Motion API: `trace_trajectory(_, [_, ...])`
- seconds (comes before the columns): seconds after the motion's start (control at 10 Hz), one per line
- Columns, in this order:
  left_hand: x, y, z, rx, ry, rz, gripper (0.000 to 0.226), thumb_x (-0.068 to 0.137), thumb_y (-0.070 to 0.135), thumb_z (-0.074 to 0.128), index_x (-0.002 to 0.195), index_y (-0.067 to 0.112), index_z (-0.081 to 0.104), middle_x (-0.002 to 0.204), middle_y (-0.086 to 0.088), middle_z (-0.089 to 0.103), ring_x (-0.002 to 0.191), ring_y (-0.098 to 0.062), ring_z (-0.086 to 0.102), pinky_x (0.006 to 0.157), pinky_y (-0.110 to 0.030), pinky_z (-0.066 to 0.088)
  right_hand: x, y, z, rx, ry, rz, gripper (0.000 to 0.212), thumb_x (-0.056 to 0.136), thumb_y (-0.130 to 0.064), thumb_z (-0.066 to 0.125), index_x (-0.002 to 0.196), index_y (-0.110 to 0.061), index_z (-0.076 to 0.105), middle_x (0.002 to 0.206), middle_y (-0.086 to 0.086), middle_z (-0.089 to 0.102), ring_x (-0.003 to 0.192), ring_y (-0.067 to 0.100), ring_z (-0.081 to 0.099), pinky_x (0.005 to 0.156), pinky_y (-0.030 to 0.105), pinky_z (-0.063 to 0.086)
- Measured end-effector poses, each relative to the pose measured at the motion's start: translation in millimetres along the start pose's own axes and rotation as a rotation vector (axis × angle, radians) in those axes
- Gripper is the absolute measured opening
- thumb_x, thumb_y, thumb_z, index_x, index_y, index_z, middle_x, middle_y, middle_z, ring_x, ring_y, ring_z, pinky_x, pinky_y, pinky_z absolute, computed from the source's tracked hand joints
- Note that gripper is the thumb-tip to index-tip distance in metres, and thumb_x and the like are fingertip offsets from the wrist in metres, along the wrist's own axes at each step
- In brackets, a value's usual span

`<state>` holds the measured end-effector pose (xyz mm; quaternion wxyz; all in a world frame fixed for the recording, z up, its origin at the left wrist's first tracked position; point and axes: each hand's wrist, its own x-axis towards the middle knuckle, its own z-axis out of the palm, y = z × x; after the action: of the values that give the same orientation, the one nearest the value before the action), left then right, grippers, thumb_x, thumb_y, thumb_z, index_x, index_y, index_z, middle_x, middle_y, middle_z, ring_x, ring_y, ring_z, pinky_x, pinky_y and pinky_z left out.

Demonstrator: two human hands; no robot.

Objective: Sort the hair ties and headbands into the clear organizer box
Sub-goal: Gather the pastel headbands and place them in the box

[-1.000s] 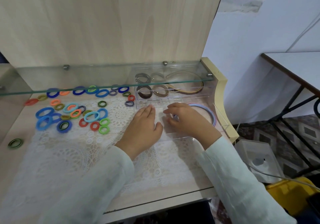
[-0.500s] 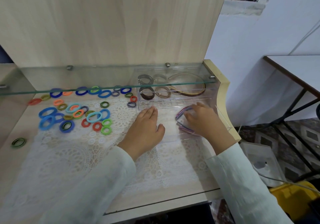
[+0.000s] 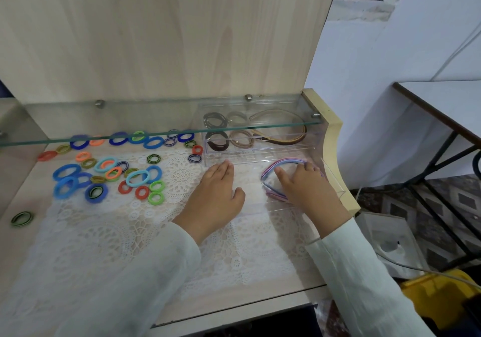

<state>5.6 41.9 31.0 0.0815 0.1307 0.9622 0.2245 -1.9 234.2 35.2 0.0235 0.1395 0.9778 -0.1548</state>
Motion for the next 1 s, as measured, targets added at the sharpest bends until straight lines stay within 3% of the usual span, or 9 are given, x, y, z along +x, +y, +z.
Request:
trace_trajectory(0.2, [0.3,-0.5,1.2,-0.008,0.004,0.006,0.063,0.104,0.033,0.032,0.158,0.012,0.006,0.166,0.002,0.001,0.151,-0.013,-0.004,0.119,-0.025,-0.001,3.5,1.8,3.1,-0.06,-0.039,0.111,0.084,0.089,-0.064,0.006,0.145,-0.007,0.032,0.142,0.027,0.04,0.129,0.039,0.039,0.101,0.046,0.04])
trace_trajectory(0.3, [0.5,-1.0,2.0,-0.006,0.011,0.008,0.063,0.104,0.033,0.032,0.158,0.012,0.006,0.166,0.001,0.001,0.151,-0.013,-0.004,0.119,-0.026,-0.001,3.3,1.9,6.8,-0.049,0.064,0.068,0.071,0.094,-0.06,0.026,0.116,0.002,0.053,0.117,0.023,0.055,0.108,0.038,0.051,0.087,0.045,0.043])
trace_trajectory(0.4, [0.1,-0.8,3.1,-0.02,0.026,0.004,0.063,0.104,0.033,0.032,0.158,0.012,0.007,0.166,0.001,0.002,0.151,-0.014,-0.003,0.12,-0.028,0.0,-0.8,-10.9,6.7,-0.012,0.0,-0.031,0.063,0.095,-0.058,0.03,0.119,-0.005,0.051,0.12,0.019,0.053,0.11,0.036,0.05,0.088,0.045,0.042])
trace_trajectory(0.5, [-0.4,-0.9,4.1,-0.029,0.045,0.004,0.063,0.104,0.032,0.033,0.158,0.013,0.009,0.166,0.002,0.003,0.151,-0.014,-0.003,0.12,-0.027,0.0,1.6,-24.0,8.0,-0.085,-0.148,-0.212,0.059,0.097,-0.053,0.033,0.139,-0.012,0.041,0.146,0.013,0.039,0.136,0.033,0.032,0.103,0.045,0.036])
trace_trajectory(0.6, [-0.2,-1.9,4.7,-0.034,0.056,0.012,0.062,0.103,0.032,0.034,0.158,0.012,0.01,0.166,0.001,0.004,0.151,-0.014,-0.002,0.119,-0.026,0.0,5.3,-32.2,6.1,-0.158,-0.165,-0.34,0.055,0.1,-0.043,0.039,0.149,-0.021,0.029,0.158,0.007,0.022,0.147,0.03,0.009,0.114,0.044,0.023])
trace_trajectory(0.7, [0.6,-4.2,6.9,-0.054,0.074,0.027,0.062,0.103,0.031,0.035,0.158,0.012,0.012,0.166,0.002,0.006,0.151,-0.013,-0.002,0.119,-0.026,0.0,11.9,-31.4,9.2,-0.175,-0.166,-0.32,0.044,0.099,-0.034,0.041,0.141,-0.018,0.043,0.148,0.009,0.036,0.143,0.031,0.022,0.108,0.044,0.035])
trace_trajectory(0.8, [0.7,-7.1,11.2,-0.107,0.122,0.053,0.06,0.102,0.027,0.037,0.157,0.013,0.018,0.165,0.004,0.011,0.15,-0.011,0.0,0.118,-0.023,0.001,16.1,-28.2,10.6,-0.173,-0.186,-0.304,0.032,0.099,-0.027,0.04,0.126,-0.018,0.053,0.141,0.008,0.041,0.119,0.029,0.05,0.09,0.039,0.049])
trace_trajectory(0.9, [1.8,-9.2,15.1,-0.196,0.178,0.078,0.059,0.1,0.022,0.042,0.156,0.015,0.023,0.163,0.006,0.017,0.149,-0.009,0.003,0.116,-0.02,0.002,14.2,-25.7,9.2,-0.128,-0.182,-0.309,0.032,0.098,-0.025,0.04,0.127,-0.021,0.053,0.152,0.004,0.032,0.115,0.029,0.054,0.09,0.036,0.047])
trace_trajectory(1.0, [-0.2,-12.4,17.5,-0.402,0.261,0.137,0.053,0.099,0.02,0.049,0.151,0.023,0.036,0.161,0.012,0.021,0.148,-0.003,0.009,0.113,-0.012,0.003,14.0,-24.6,7.8,-0.102,-0.2,-0.29,0.041,0.099,-0.031,0.04,0.139,-0.026,0.046,0.159,0.0,0.02,0.128,0.029,0.047,0.102,0.039,0.042])
